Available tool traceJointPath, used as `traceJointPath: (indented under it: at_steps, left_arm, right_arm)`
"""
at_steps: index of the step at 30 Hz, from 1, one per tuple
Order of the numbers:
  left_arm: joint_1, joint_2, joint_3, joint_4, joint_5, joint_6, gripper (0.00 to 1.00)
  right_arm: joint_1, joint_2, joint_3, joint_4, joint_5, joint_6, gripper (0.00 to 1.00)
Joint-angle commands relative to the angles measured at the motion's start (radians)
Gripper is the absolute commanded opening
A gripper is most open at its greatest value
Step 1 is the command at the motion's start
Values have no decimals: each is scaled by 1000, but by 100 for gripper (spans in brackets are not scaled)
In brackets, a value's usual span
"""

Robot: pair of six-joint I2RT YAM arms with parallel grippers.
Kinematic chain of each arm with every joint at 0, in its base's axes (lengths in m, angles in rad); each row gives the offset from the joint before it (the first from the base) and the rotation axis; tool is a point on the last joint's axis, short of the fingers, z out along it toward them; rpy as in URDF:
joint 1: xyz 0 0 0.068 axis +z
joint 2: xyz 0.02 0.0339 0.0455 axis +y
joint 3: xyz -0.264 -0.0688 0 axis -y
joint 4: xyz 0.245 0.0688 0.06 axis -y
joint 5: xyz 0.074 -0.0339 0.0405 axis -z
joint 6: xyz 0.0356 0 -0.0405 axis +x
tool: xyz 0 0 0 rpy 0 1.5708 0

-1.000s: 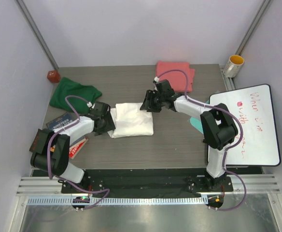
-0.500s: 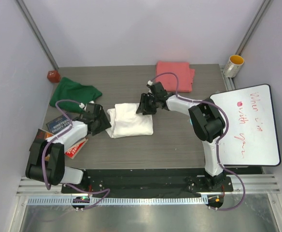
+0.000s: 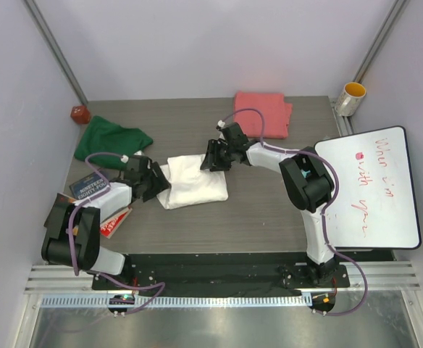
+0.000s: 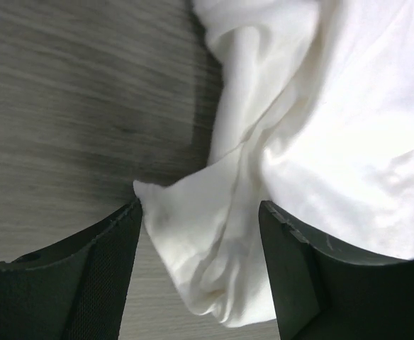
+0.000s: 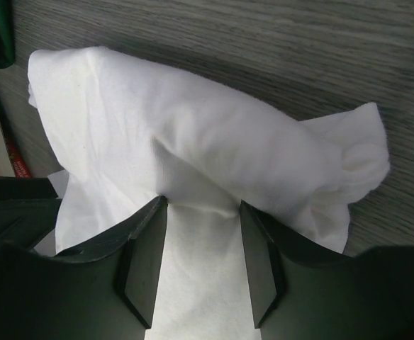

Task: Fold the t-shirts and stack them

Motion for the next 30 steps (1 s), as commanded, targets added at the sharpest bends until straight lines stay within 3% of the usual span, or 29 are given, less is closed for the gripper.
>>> traceJointPath:
  at_steps: [1,12,22,30]
  left_arm:
    - [8,81,-30,113,97,-34,70]
    - [46,113,-68,164,154,-40,71]
    - [44,242,-29,207,267,-47,67]
    - [23,214,-61,207,232,-49,66]
  right_arm:
    - [16,52,-8,-70,25,-36,52]
    - [16,61,-4,-85,16,-41,51]
    - [17,67,12,-93,6,-35,51]
    - [17,64,21,-90,6,-26,51]
